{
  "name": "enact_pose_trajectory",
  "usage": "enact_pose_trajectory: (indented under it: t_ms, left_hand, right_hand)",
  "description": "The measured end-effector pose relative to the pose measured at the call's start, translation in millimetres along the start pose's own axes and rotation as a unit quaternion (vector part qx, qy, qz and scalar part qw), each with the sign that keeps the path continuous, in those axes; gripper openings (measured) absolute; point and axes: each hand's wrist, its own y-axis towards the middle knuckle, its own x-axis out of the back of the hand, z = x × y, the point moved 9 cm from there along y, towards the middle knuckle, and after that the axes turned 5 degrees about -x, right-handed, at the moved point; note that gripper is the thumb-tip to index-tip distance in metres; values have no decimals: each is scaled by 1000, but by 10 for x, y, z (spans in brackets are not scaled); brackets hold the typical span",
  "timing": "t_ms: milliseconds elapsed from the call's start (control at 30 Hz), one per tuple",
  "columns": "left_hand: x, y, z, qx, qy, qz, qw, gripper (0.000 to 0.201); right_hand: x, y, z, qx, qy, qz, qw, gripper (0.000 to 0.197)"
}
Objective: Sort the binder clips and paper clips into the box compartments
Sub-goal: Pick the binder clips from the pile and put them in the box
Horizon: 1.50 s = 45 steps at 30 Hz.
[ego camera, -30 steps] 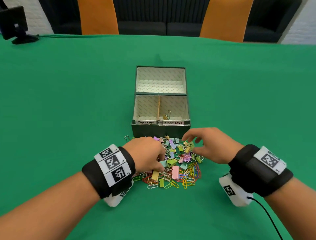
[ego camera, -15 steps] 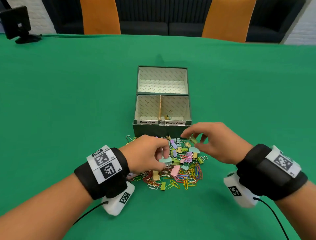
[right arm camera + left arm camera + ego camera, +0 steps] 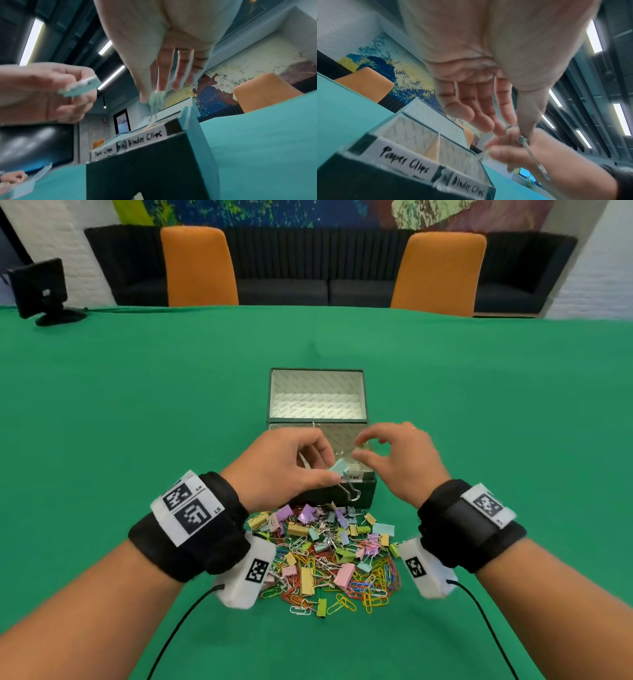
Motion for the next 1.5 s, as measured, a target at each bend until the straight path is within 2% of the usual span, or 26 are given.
enact_pose_trajectory:
  t_ms: [67, 200, 233, 333, 400, 533, 700, 833, 900, 1033, 1233, 1400, 1500]
  left_hand:
    - [81, 51, -44, -14, 10, -35, 999, 17]
    - [193, 95, -132, -61, 55, -144, 986, 14]
    - [178, 120, -141, -76, 71, -162, 981, 14]
    - [45, 260, -77, -85, 116, -176, 974, 15]
    - [-112, 360, 33, -59, 142, -136, 979, 13]
    - [-511, 338, 246, 13, 183, 23, 983, 21]
    - [-627, 63, 91, -18, 142, 62, 988, 8]
    - [-890, -191, 39, -20, 114, 204, 972, 12]
    - [-970, -265, 47, -21, 141, 243, 959, 18]
    - [-975, -259, 33, -34, 189, 258, 947, 24]
    - [-1149, -319, 117, -39, 231, 310, 922, 31]
    - [-1111, -317, 115, -54, 208, 266, 940, 19]
    - [-1007, -271, 57, -65, 174, 225, 956, 20]
  right_hand:
    - [-123, -20, -85, -25, -30, 38, 999, 18]
    - [160, -193, -126, -31, 21, -62, 997, 17]
    - [194, -241, -147, -35, 38, -68, 996, 15]
    - [119, -340, -250, -56, 59, -19, 997, 12]
    - [21, -403, -306, -64, 47, 31, 996, 12]
    - [-173, -539, -417, -74, 9, 147, 986, 10]
    - [-291, -630, -500, -69, -30, 227, 971, 10]
    - [-430, -691, -500, -57, -66, 287, 954, 22]
    - [-467, -703, -490, -56, -83, 297, 949, 27]
    - [-498, -692, -482, -50, -125, 296, 946, 32]
    - [-502, -710, -497, -55, -130, 276, 951, 24]
    - [-447, -702, -505, -57, -100, 260, 959, 23]
    - [-342, -640, -421, -46, -72, 232, 969, 17]
